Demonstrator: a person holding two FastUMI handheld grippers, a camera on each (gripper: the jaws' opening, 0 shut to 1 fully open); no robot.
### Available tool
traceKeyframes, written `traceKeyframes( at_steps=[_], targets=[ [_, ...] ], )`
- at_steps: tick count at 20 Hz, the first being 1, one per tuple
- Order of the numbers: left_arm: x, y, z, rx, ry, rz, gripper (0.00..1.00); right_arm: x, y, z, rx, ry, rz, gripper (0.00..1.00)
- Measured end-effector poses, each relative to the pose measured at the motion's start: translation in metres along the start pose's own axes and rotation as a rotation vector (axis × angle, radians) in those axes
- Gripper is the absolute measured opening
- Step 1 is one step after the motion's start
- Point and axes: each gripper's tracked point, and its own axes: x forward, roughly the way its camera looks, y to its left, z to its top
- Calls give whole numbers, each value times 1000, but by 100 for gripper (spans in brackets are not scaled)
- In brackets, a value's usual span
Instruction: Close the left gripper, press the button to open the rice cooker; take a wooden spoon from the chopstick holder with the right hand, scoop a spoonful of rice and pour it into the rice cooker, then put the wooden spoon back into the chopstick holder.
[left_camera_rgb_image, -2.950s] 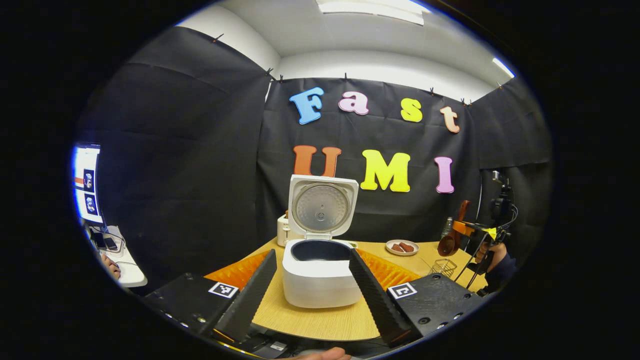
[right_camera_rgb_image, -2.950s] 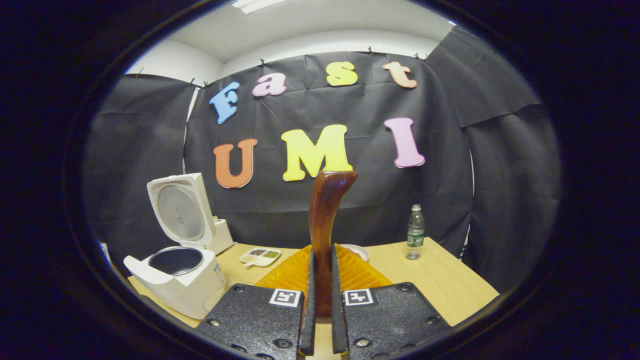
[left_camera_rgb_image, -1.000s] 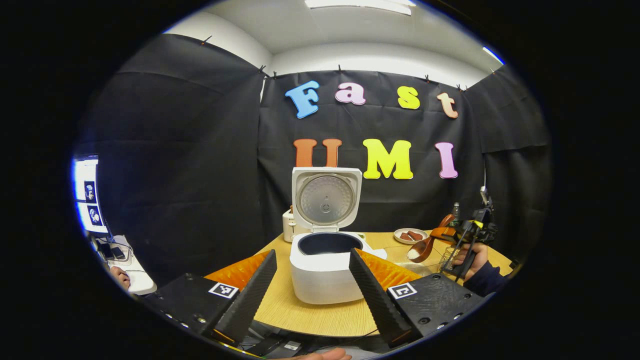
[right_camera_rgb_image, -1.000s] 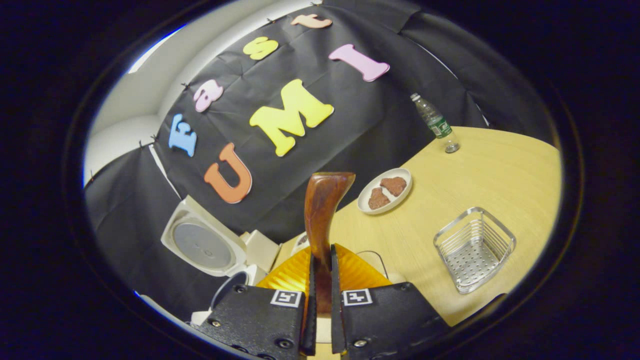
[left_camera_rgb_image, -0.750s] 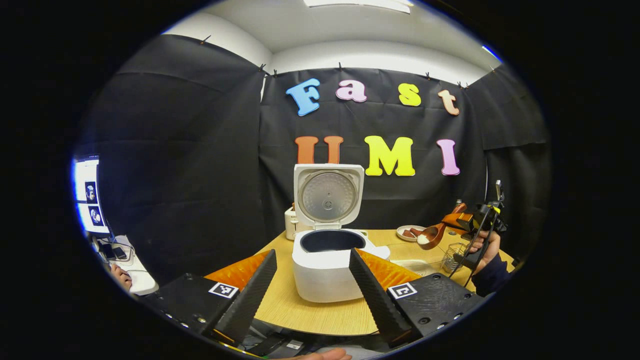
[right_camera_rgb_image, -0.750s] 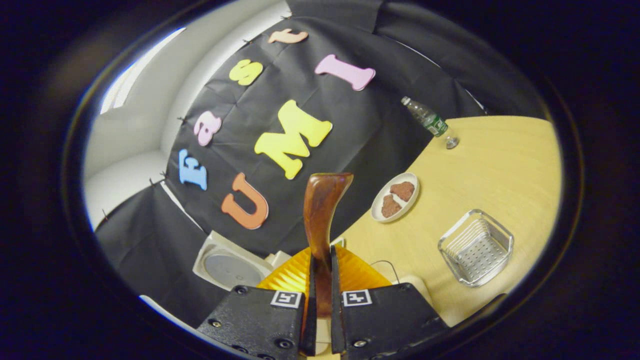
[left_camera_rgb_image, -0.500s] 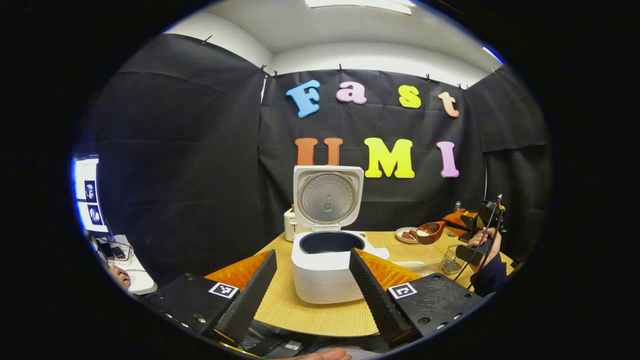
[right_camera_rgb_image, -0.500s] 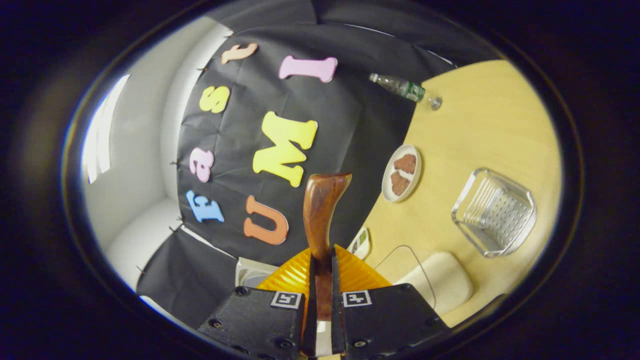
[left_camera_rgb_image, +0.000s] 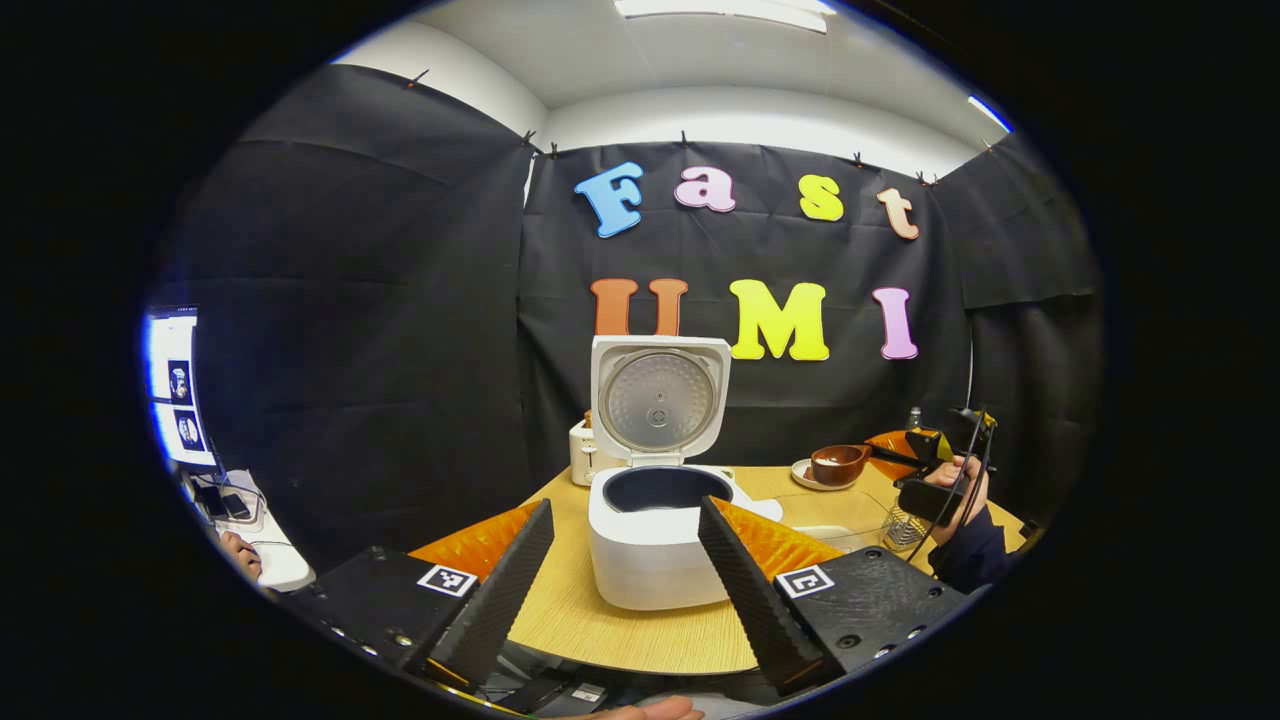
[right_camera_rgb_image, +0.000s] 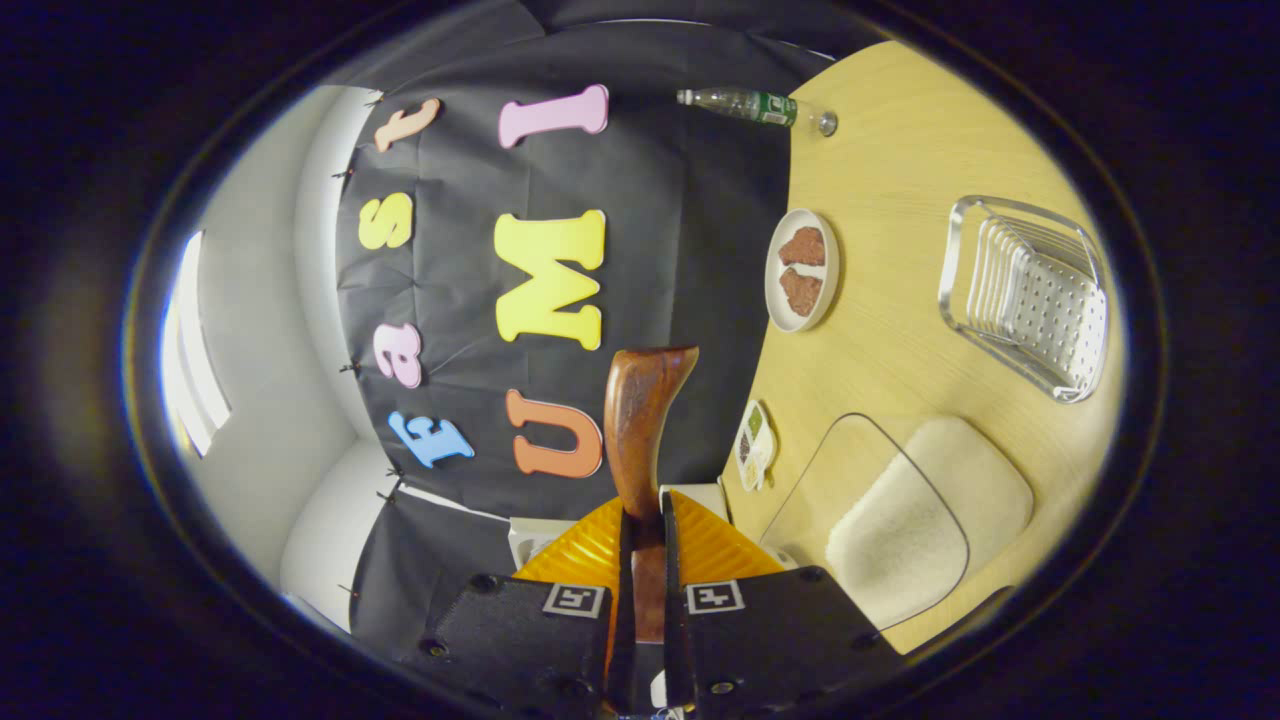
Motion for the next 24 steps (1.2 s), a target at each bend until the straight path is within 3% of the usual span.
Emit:
traceKeyframes(
  at_steps=[3, 8, 12, 14, 19, 24],
  targets=[
    [4, 6, 5, 14, -7, 5, 93, 18, 25, -16, -48, 24, 20, 16],
    [16, 14, 5, 29, -22, 13, 93, 60, 48, -56, -203, 91, -13, 16],
    [20, 25, -1, -7, -6, 22, 94, 91, 58, -88, -379, 154, -54, 13],
    [18, 31, -2, -18, -7, 24, 94, 105, 66, -107, -473, 180, -68, 16],
    [13, 50, -4, -31, 0, 58, 93, 130, 79, -151, -793, 215, -81, 17],
    [7, 57, 2, -15, -20, 74, 93, 153, 68, -175, -925, 254, -130, 17]
  ],
)
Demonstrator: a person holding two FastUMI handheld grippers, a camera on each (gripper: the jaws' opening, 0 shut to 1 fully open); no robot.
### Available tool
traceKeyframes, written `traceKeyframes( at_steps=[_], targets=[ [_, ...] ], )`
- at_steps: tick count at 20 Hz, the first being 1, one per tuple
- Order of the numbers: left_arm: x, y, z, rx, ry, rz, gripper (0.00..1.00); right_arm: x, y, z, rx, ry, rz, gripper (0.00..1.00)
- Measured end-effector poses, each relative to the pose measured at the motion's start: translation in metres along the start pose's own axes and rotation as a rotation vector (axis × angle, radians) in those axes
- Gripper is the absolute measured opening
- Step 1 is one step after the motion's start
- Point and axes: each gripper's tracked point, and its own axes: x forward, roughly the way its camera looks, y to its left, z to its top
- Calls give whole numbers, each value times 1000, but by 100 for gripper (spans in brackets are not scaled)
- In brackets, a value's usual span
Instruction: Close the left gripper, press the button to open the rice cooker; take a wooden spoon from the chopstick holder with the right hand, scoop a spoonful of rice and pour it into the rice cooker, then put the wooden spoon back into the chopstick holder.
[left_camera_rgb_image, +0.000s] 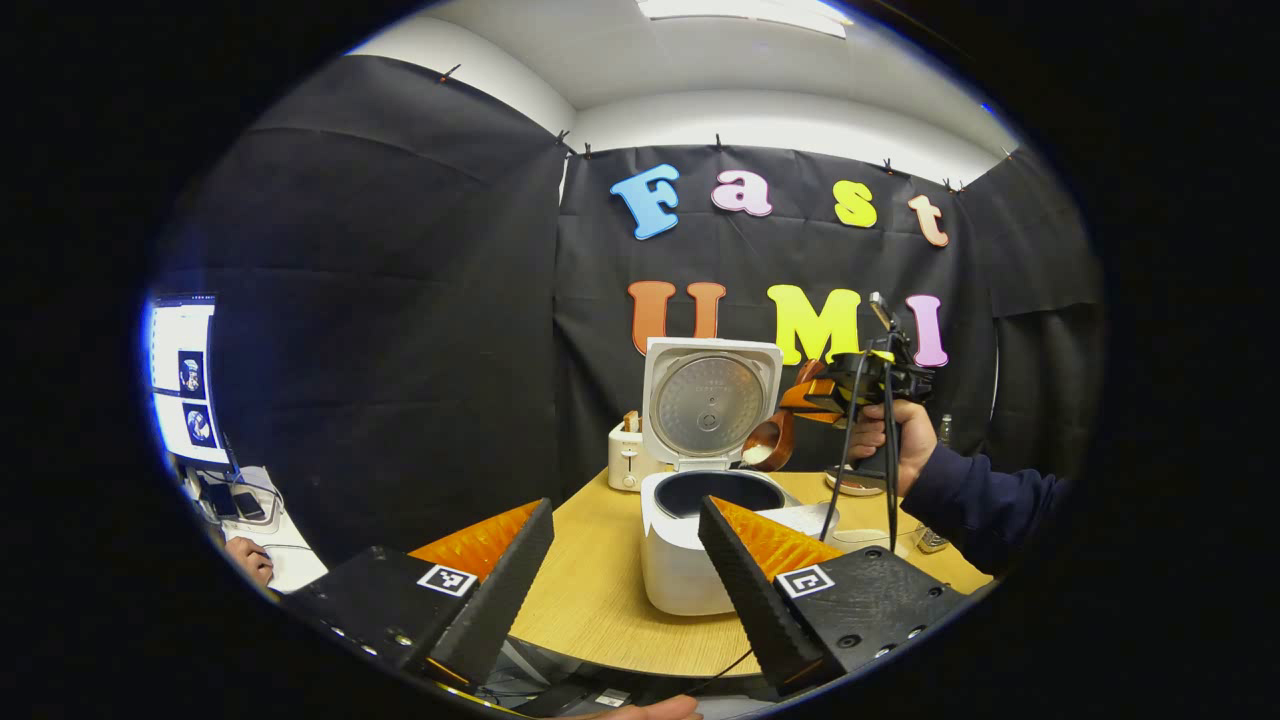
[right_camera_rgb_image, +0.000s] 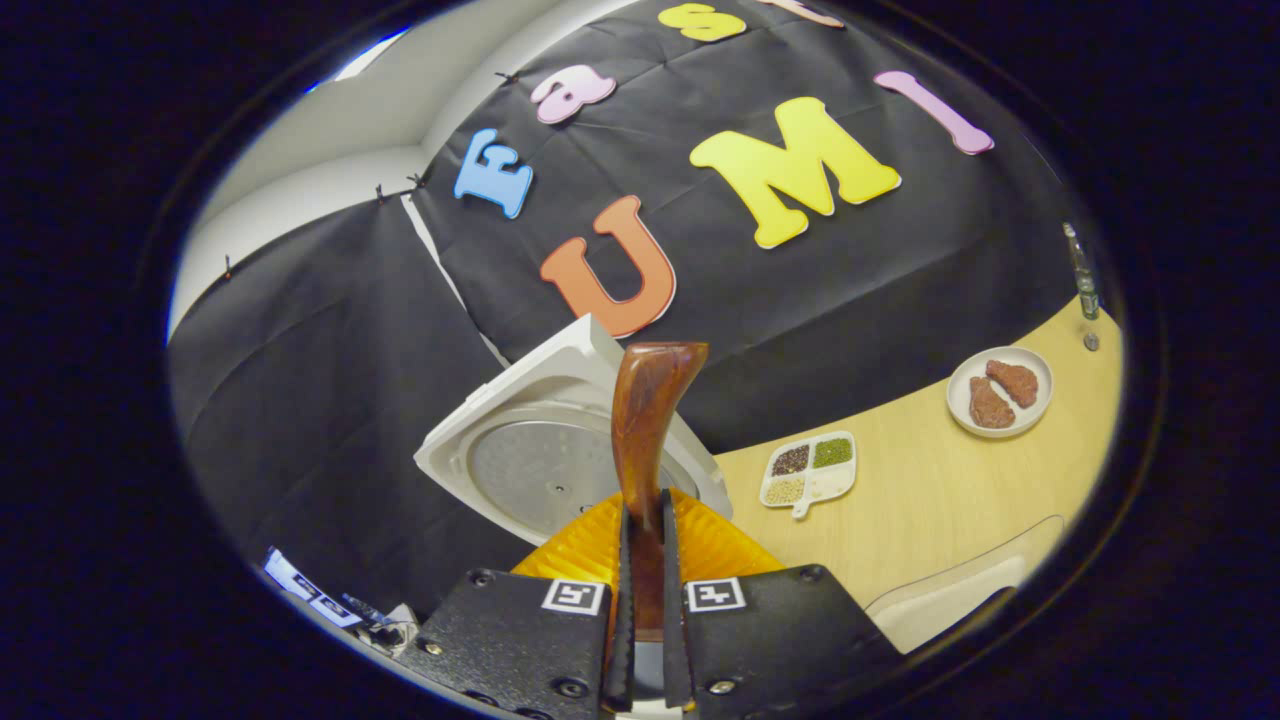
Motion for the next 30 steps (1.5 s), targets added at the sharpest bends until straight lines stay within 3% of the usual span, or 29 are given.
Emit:
traceKeyframes(
  at_steps=[5, 12, 22, 30],
  targets=[
    [-2, -1, -1, 6, -8, -6, 93, 19, -8, -24, -146, 78, -68, 17],
    [0, -4, -3, 15, 2, -14, 93, 25, -2, -46, -315, 138, -45, 17],
    [4, -3, -8, 20, 17, -14, 93, 10, 43, -39, -615, 34, 12, 17],
    [4, -10, -8, 21, 16, -24, 94, -5, 66, -16, -862, -82, 15, 17]
  ],
)
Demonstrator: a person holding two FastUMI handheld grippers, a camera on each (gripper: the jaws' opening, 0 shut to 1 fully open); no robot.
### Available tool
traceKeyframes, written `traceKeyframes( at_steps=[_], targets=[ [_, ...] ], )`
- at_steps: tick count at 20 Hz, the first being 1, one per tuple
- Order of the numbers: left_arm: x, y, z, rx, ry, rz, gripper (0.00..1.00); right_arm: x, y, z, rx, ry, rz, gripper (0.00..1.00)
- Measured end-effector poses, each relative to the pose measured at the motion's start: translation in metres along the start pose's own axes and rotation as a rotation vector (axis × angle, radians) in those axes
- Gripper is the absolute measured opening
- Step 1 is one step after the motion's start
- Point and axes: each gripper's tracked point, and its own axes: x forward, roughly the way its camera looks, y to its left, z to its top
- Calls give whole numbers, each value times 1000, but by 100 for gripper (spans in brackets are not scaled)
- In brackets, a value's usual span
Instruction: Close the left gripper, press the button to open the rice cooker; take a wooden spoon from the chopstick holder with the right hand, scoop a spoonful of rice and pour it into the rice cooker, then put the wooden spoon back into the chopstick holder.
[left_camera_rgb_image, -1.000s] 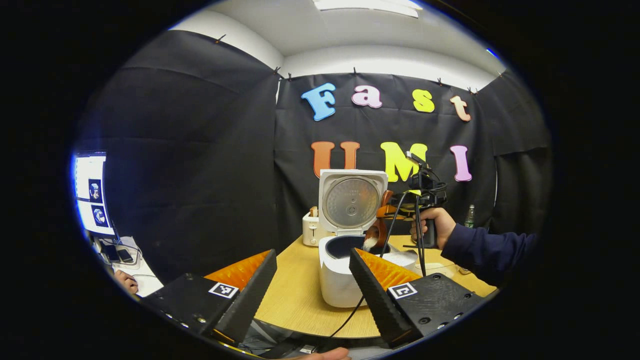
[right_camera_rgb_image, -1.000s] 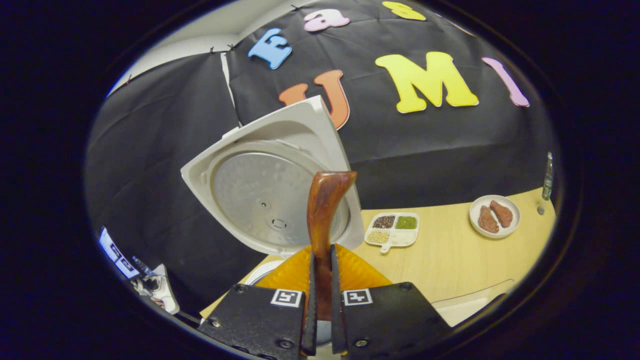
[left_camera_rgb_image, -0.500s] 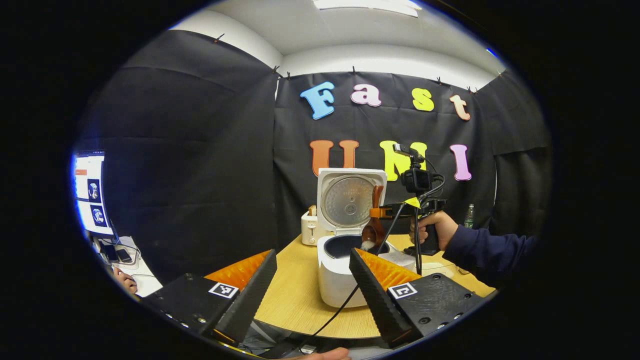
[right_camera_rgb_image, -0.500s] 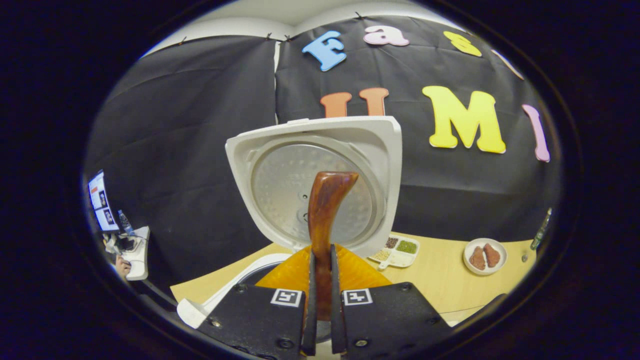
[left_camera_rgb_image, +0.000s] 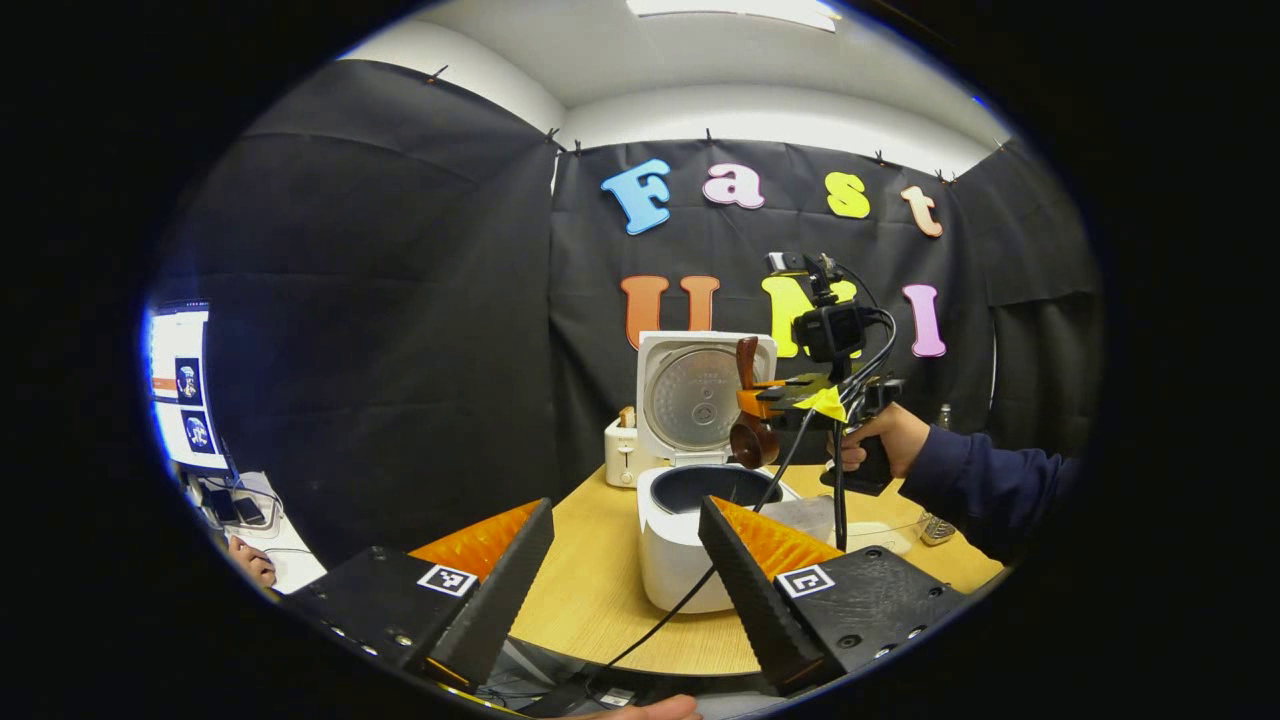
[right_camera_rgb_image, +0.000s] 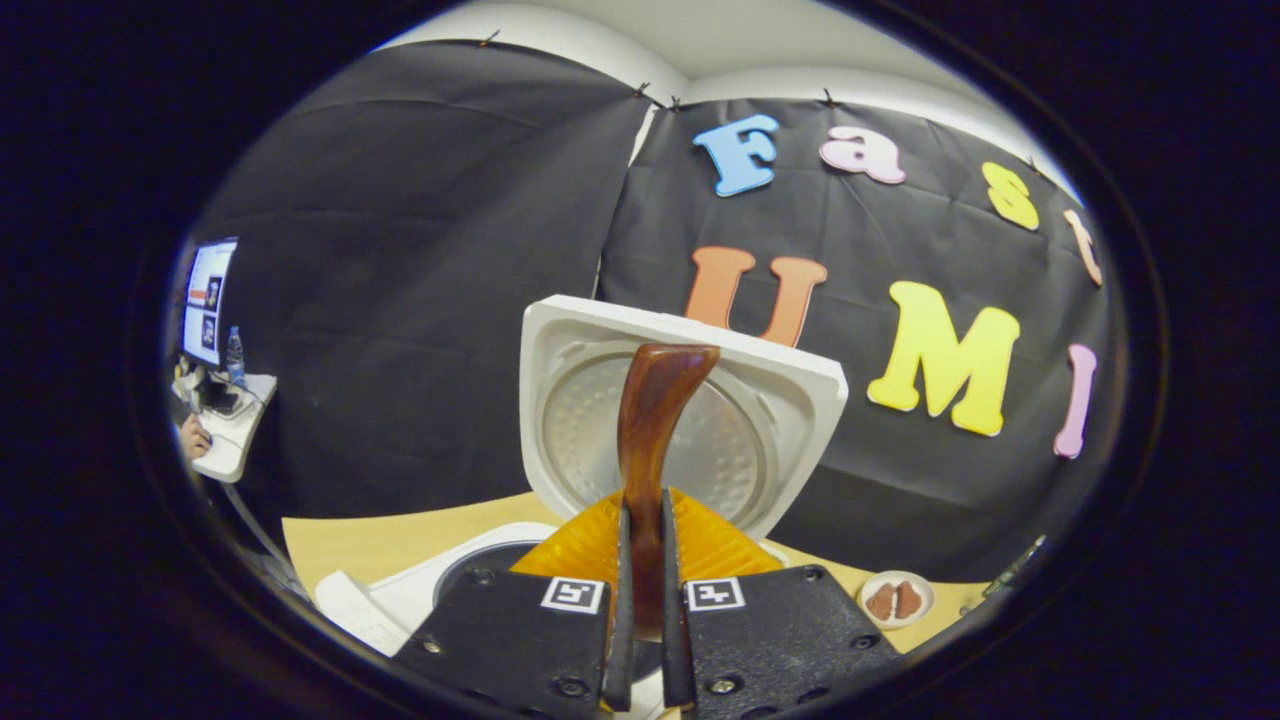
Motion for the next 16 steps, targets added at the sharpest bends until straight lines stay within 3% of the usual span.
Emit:
traceKeyframes(
  at_steps=[3, 5, 8, 12, 16],
  targets=[
    [1, -1, -2, 3, 10, 4, 94, -6, -2, 6, -134, -37, -28, 17],
    [0, -5, 0, 5, 6, 0, 93, -10, -3, 9, -159, -60, -32, 17],
    [0, -11, 2, 15, -6, -12, 93, -37, -14, 12, -122, -83, -37, 17],
    [8, -20, 7, 17, -29, -5, 93, -77, -57, 14, -44, -103, -82, 17],
    [14, -39, 11, 39, -41, -31, 94, -118, -108, 2, -11, -70, -171, 17]
  ],
)
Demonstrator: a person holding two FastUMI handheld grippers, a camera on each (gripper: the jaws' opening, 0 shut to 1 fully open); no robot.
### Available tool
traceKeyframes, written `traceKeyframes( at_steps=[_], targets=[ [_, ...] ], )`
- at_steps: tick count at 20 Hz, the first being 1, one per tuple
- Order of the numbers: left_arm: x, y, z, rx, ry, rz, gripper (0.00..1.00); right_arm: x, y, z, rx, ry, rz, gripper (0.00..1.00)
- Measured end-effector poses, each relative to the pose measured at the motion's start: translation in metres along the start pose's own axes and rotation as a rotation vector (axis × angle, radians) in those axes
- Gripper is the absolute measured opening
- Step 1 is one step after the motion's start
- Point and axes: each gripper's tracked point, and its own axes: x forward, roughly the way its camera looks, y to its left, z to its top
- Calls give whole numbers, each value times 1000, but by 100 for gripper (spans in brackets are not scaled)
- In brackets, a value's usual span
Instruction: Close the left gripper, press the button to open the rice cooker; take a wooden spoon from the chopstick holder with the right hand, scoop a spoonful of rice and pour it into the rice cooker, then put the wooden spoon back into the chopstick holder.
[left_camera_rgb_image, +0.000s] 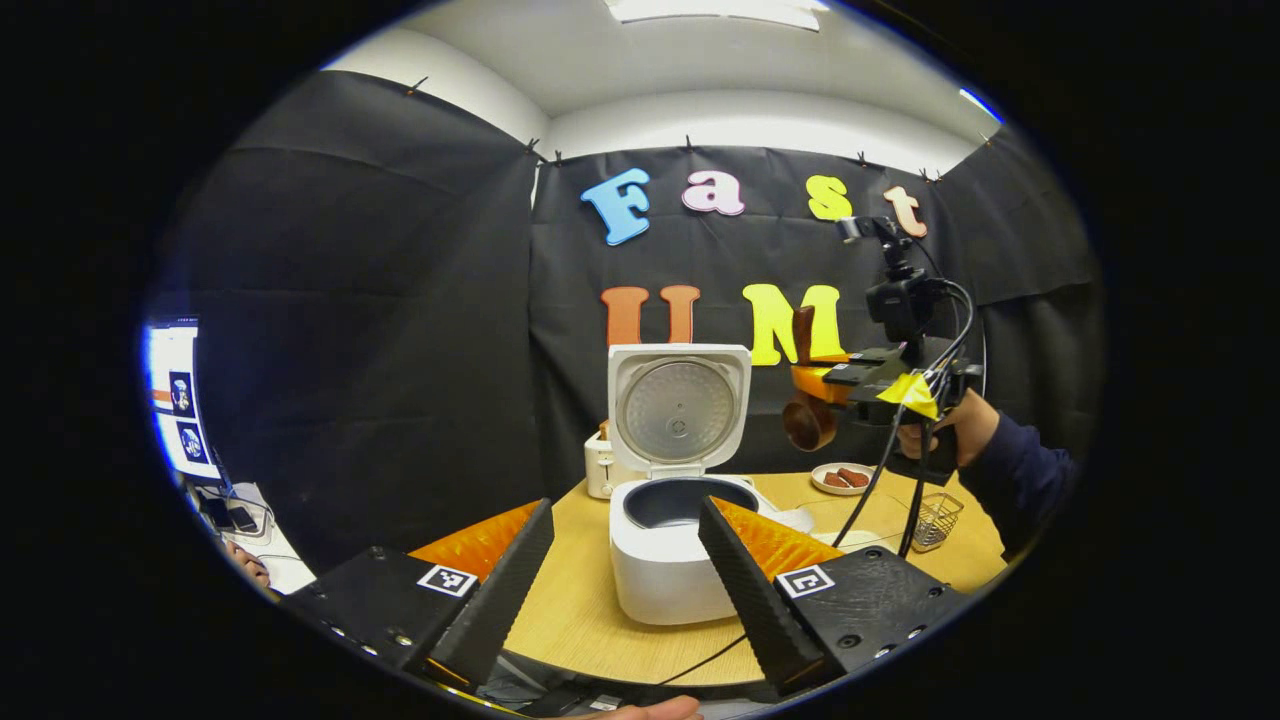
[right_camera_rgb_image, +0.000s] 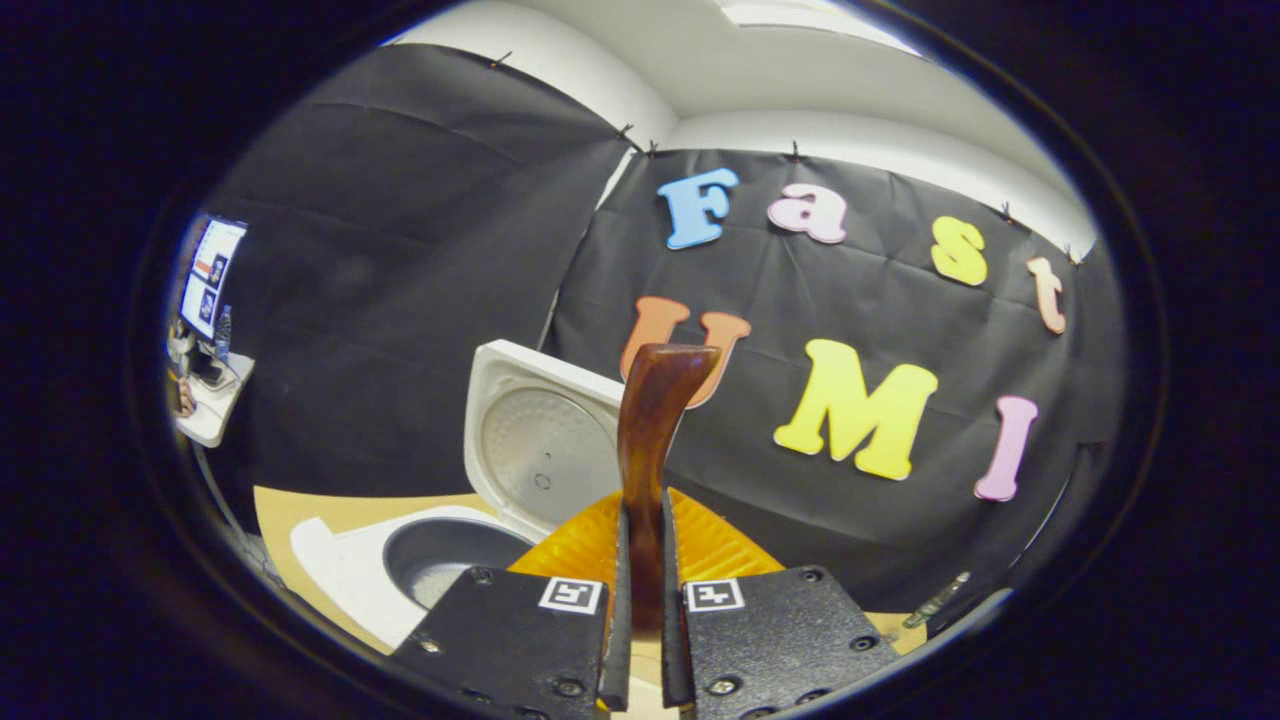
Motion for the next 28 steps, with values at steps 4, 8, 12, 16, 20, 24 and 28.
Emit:
traceKeyframes(
  at_steps=[4, 8, 12, 16, 20, 24, 28],
  targets=[
    [10, -21, -3, 37, 13, -18, 94, -41, -47, -16, 67, 44, -53, 17],
    [21, -48, 5, 13, -7, -61, 94, -75, -103, -33, 117, 88, -143, 18],
    [36, -64, 2, 48, -9, -45, 94, -102, -150, -49, 130, 79, -196, 18],
    [41, -90, 11, 52, -39, -82, 94, -128, -183, -79, 126, 115, -265, 18],
    [46, -107, 23, 40, -78, -116, 95, -148, -200, -107, 205, 100, -302, 19],
    [52, -116, 25, 59, -88, -130, 95, -162, -218, -158, 312, 109, -378, 19],
    [53, -109, 22, 75, -78, -108, 95, -160, -219, -201, 396, 159, -390, 19]
  ],
)
